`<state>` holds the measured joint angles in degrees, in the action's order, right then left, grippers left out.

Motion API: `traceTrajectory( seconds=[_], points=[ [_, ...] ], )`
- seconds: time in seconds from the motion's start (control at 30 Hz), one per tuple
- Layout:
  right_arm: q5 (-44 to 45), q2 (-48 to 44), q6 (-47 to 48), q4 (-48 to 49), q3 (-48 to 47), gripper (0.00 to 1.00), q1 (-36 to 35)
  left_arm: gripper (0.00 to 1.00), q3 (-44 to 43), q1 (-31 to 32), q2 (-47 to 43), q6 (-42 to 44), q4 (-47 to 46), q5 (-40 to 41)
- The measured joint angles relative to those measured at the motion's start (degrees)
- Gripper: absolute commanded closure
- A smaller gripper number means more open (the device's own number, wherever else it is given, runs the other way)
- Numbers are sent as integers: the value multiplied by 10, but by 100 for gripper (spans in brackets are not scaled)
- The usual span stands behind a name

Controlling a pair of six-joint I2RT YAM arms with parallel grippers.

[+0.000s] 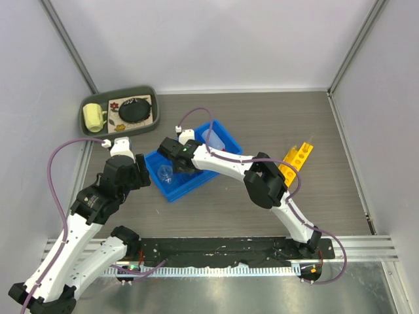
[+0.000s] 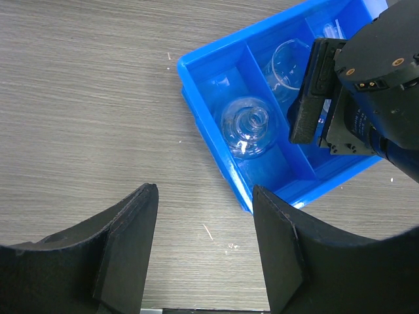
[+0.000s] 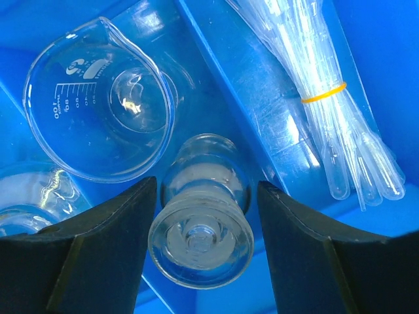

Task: Organize the chemistry lab equipment

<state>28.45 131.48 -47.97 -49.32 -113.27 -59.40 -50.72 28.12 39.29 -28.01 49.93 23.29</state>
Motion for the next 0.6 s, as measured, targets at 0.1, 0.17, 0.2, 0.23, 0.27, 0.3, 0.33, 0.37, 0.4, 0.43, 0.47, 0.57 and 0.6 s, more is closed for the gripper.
traceTrajectory(
  seconds=[0.1, 0.17, 0.2, 0.23, 0.27, 0.3, 0.33, 0.37, 0.4, 0.43, 0.47, 0.57, 0.6],
  points=[
    [2, 0, 0, 0, -1, 30, 0, 36, 0, 0, 0, 0, 0, 0],
    [3, -1, 0, -1, -1, 30, -1, 36, 0, 0, 0, 0, 0, 0],
    [4, -2, 0, -1, -1, 29, -1, 36, 0, 0, 0, 0, 0, 0],
    [5, -3, 0, -4, -3, 29, -2, 36, 0, 0, 0, 0, 0, 0],
    [7, -4, 0, -7, -5, 29, -3, 36, 0, 0, 0, 0, 0, 0],
    [9, -4, 1, -13, -9, 29, -5, 36, 0, 0, 0, 0, 0, 0],
    [11, -4, 2, -19, -12, 29, -6, 36, 0, 0, 0, 0, 0, 0],
    [15, -4, 4, -29, -18, 29, -9, 37, 0, 0, 0, 0, 0, 0],
    [19, -4, 6, -37, -24, 29, -10, 36, 0, 0, 0, 0, 0, 0],
    [25, -5, 9, -47, -30, 28, -13, 36, 0, 0, 0, 0, 0, 0],
    [31, -7, 11, -57, -36, 28, -15, 36, 0, 0, 0, 0, 0, 0],
    [48, -26, 16, -79, -43, 28, -18, 36, 0, 0, 3, 0, 0, 0],
    [54, -37, 18, -86, -45, 28, -19, 36, 0, 0, 4, 0, 0, 0]
  ],
)
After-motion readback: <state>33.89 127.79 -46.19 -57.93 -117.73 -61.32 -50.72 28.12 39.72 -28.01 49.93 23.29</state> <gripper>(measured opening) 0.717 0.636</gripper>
